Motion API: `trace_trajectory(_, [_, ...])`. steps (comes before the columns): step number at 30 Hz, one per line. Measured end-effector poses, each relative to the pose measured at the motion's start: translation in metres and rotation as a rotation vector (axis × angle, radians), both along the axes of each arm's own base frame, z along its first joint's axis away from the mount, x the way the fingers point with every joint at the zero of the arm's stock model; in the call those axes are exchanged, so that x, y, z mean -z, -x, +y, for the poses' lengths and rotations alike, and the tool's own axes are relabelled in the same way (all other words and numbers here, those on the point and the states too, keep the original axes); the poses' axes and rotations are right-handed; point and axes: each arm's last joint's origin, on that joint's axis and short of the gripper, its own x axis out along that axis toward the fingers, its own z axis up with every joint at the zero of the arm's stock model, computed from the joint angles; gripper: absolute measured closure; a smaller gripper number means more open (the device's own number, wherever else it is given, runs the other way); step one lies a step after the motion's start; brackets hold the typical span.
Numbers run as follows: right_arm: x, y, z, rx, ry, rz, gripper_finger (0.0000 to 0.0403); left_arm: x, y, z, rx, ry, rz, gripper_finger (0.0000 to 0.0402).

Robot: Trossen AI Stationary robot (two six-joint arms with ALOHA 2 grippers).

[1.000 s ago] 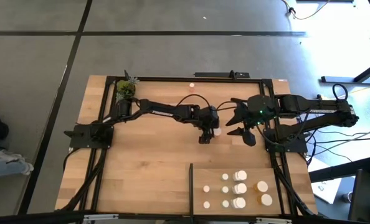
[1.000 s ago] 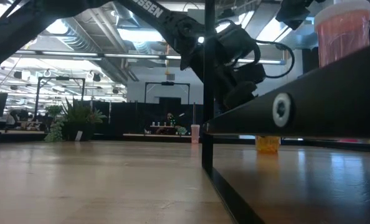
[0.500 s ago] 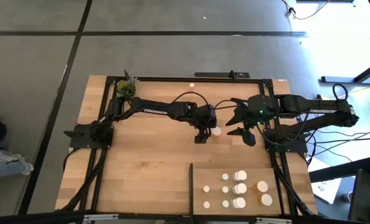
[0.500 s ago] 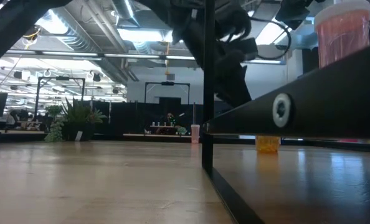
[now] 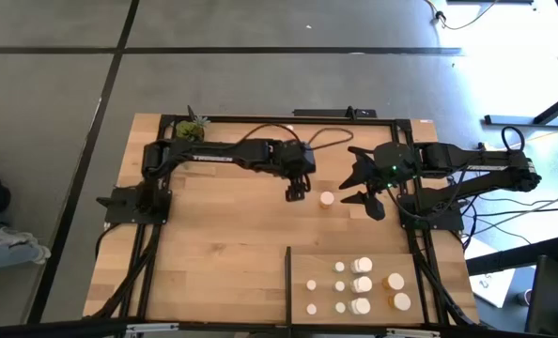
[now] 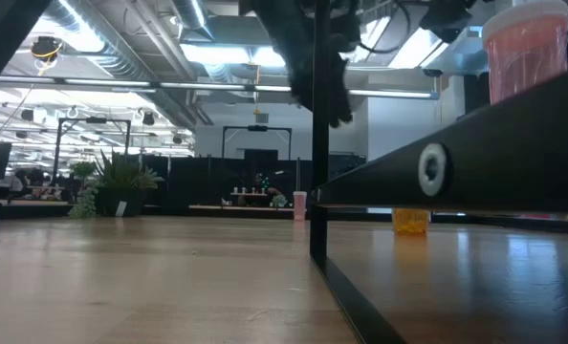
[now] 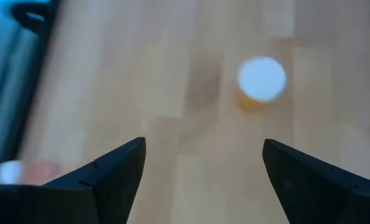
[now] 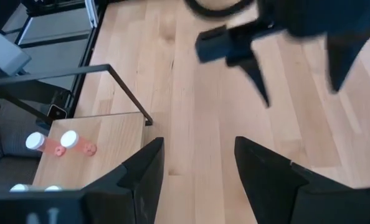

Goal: Pick and place medicine bottles onto shelf by color
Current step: Put the orange pill bottle on the shelf aligned with the other orange pill bottles

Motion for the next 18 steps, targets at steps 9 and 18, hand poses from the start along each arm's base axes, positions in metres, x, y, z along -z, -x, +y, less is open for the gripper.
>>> trace_trajectory(9, [-0.001, -0.001, 0.0, 0.004, -0.004, -0.011, 0.0205, -0.047, 0.029, 0.0, -0.085, -0.06, -0.069, 0.0085])
trace_trajectory(18, [0.01, 0.0, -0.009, 0.276, 0.101, 0.111, 0.0205, -0.077, 0.06, -0.003, -0.102, -0.076, -0.051, 0.0085])
